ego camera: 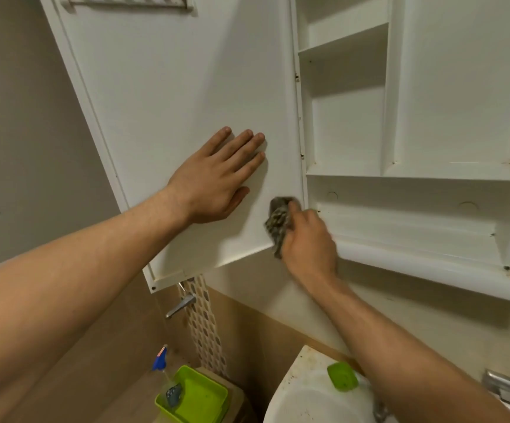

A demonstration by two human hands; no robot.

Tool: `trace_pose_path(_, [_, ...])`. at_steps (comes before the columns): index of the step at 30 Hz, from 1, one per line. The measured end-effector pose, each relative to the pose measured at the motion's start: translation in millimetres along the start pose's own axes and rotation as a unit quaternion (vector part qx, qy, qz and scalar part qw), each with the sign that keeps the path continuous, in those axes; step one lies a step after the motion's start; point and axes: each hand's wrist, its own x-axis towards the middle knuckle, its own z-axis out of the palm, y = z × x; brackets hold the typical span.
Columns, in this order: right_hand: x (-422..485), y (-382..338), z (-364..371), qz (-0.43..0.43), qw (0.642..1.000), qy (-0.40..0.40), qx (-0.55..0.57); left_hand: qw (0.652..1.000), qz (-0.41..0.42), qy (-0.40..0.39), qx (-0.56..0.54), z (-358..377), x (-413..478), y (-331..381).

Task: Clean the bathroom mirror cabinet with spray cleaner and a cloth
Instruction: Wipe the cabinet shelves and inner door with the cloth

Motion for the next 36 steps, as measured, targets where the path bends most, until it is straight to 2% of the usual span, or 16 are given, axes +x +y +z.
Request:
trace_pose_path(3, [59, -15, -18, 0.021, 0.977, 0.153, 0.146, 1.000, 0.016, 0.025, 0.000, -5, -1, -2])
trace_pose_path(6, [112, -47, -22, -0.044, 0.959, 0.207, 0.190, 0.994, 0.037, 0.096, -0.022, -15, -1, -2])
trace_pose_path(8, [116, -68, -6, -0.095, 0.964, 0.189, 0.163, 0.988, 0.016, 0.144, -0.053, -23, -4, -7])
trace_pose_path(10, [83, -78, 25, -0.237, 0.950, 0.132, 0.154, 0.982, -0.028, 0.173, -0.064, -30, -7, -17])
trace_pose_path(12, [27, -67, 67, -0.478, 0.876, 0.019, 0.057, 0.982, -0.067, 0.169, -0.051, -36, -9, -26])
trace_pose_path(14, [-8, -42, 87, -0.614, 0.785, -0.070, -0.044, 0.987, -0.076, 0.135, -0.032, -40, -13, -33])
trace_pose_path(15, [-2, -32, 86, -0.616, 0.783, -0.065, -0.053, 0.990, -0.078, 0.119, -0.021, -39, -18, -34])
trace_pose_path(17, [36, -31, 70, -0.525, 0.850, 0.010, -0.032, 0.990, -0.094, 0.103, -0.009, -36, -31, -37])
trace_pose_path(19, [85, -54, 38, -0.297, 0.945, 0.133, 0.031, 0.990, -0.114, 0.087, -0.017, -32, -47, -41])
trace_pose_path(21, [126, -91, 6, -0.086, 0.968, 0.208, 0.111, 0.987, -0.121, 0.093, -0.048, -31, -60, -45])
trace_pose_path(22, [135, -112, 0, -0.056, 0.966, 0.221, 0.119, 0.984, -0.118, 0.114, -0.068, -31, -61, -46])
trace_pose_path(23, [132, -130, 2, -0.085, 0.965, 0.223, 0.108, 0.980, -0.115, 0.138, -0.087, -32, -61, -47])
trace_pose_path(25, [101, -156, 23, -0.239, 0.949, 0.191, 0.078, 0.970, -0.123, 0.179, -0.112, -35, -57, -49])
trace_pose_path(29, [-3, -124, 86, -0.539, 0.842, 0.025, -0.003, 0.985, -0.120, 0.108, -0.062, -35, -51, -48])
trace_pose_path(32, [-19, -69, 97, -0.584, 0.810, -0.003, -0.049, 0.995, -0.088, 0.050, -0.018, -22, -62, -43])
trace_pose_path(36, [5, -10, 78, -0.540, 0.839, -0.008, -0.068, 0.996, -0.075, 0.044, -0.001, -7, -81, -36])
